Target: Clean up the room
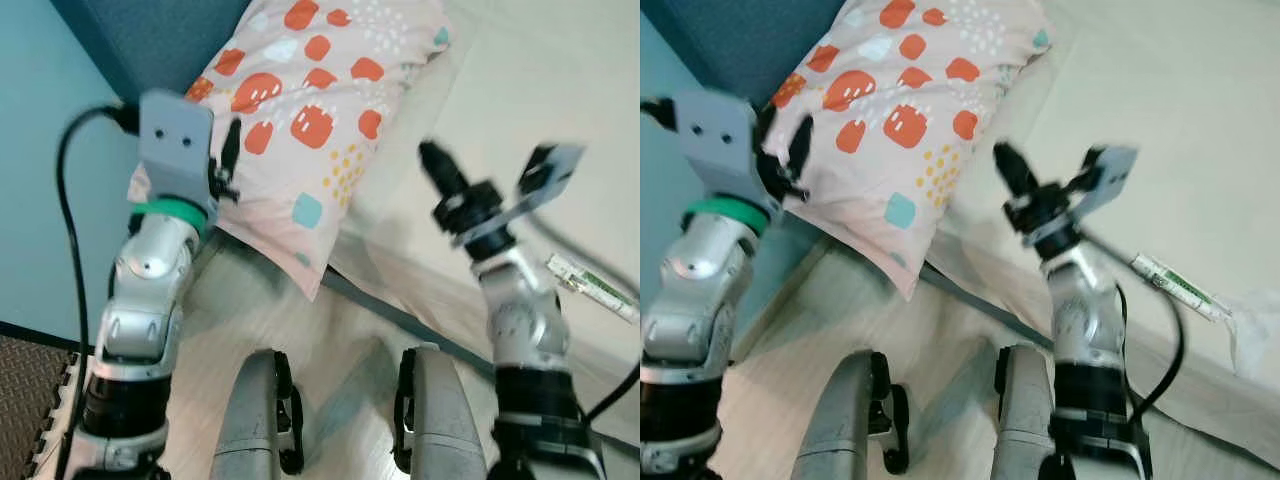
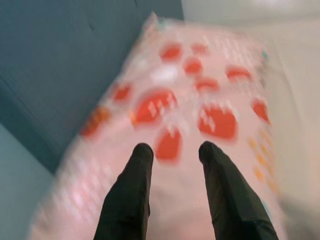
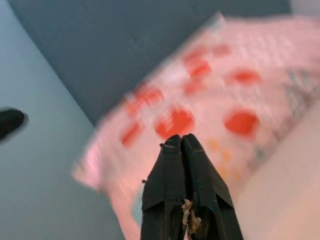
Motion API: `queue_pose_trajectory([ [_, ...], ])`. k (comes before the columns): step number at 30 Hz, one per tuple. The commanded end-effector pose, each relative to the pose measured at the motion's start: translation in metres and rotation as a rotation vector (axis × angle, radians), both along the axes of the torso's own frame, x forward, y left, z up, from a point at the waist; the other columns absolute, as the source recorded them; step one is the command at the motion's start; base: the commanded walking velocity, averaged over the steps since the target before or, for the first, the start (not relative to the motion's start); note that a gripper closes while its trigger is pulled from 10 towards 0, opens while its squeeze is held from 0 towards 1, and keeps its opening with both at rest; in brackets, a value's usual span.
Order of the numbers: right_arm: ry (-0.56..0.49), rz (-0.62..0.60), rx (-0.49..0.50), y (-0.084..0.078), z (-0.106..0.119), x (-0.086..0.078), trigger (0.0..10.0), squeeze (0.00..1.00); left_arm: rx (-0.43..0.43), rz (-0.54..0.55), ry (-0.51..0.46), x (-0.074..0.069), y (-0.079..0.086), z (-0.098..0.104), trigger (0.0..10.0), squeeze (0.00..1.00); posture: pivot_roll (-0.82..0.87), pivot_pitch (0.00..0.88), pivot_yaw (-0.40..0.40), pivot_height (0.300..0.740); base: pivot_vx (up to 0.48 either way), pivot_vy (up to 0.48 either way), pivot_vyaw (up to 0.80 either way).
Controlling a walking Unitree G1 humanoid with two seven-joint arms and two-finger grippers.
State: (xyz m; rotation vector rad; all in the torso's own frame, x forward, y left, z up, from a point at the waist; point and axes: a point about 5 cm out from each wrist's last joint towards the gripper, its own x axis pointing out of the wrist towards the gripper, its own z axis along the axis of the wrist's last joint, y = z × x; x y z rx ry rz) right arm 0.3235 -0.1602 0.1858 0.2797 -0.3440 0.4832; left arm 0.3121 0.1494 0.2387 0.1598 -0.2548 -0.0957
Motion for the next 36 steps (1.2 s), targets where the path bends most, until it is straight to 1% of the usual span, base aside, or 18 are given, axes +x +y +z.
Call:
queue_pose_trajectory([
  [1,0.003,-0.048,-0.043,0.003,-0.003,-0.006,10.0,0.00,-0.026,-0.046,0.054,-0.006,-0.003,-0.009,10.0,0.00,-0.05,0.188,0.144,0.620,0.000,0.000,0.00],
  [4,0.037,-0.112,-0.060,0.002,-0.009,-0.012,10.0,0.00,-0.035,-0.131,0.115,-0.013,-0.013,-0.024,10.0,0.00,-0.07,0.179,0.136,0.620,0.000,0.000,0.00],
  [7,0.046,-0.130,-0.064,0.001,-0.011,-0.013,10.0,0.00,-0.027,-0.141,0.127,-0.014,-0.016,-0.030,10.0,0.00,-0.08,0.172,0.130,0.620,0.000,0.000,0.00],
  [9,0.062,-0.160,-0.098,-0.002,-0.013,-0.015,10.0,0.00,-0.039,-0.147,0.153,-0.015,-0.021,-0.036,10.0,0.00,-0.08,0.163,0.123,0.620,0.000,0.000,0.00],
  [11,0.062,-0.209,-0.088,-0.007,-0.011,-0.014,10.0,0.00,-0.062,-0.151,0.175,-0.015,-0.025,-0.037,10.0,0.00,-0.09,0.158,0.118,0.620,0.000,0.000,0.00],
  [12,0.062,-0.209,-0.088,-0.007,-0.011,-0.014,10.0,0.00,-0.062,-0.151,0.175,-0.015,-0.025,-0.037,10.0,0.00,-0.09,0.158,0.118,0.620,0.000,0.000,0.00],
  [15,0.064,-0.268,-0.120,-0.012,-0.011,-0.011,10.0,0.00,-0.089,-0.146,0.204,-0.015,-0.028,-0.040,10.0,0.00,-0.09,0.145,0.113,0.640,0.000,0.000,0.00],
  [23,0.072,-0.276,-0.125,-0.010,-0.013,-0.008,10.0,0.00,-0.090,-0.130,0.200,-0.011,-0.030,-0.043,10.0,0.00,-0.09,0.118,0.103,0.679,0.000,0.000,0.00],
  [33,0.077,-0.289,-0.133,-0.013,-0.015,-0.004,10.0,0.00,-0.110,-0.149,0.197,-0.003,-0.038,-0.044,10.0,0.00,-0.10,0.084,0.096,0.734,0.000,0.000,0.00],
  [36,0.079,-0.292,-0.135,-0.014,-0.015,-0.004,10.0,0.00,-0.108,-0.151,0.194,-0.002,-0.039,-0.044,10.0,0.00,-0.10,0.082,0.095,0.740,0.000,0.000,0.00],
])
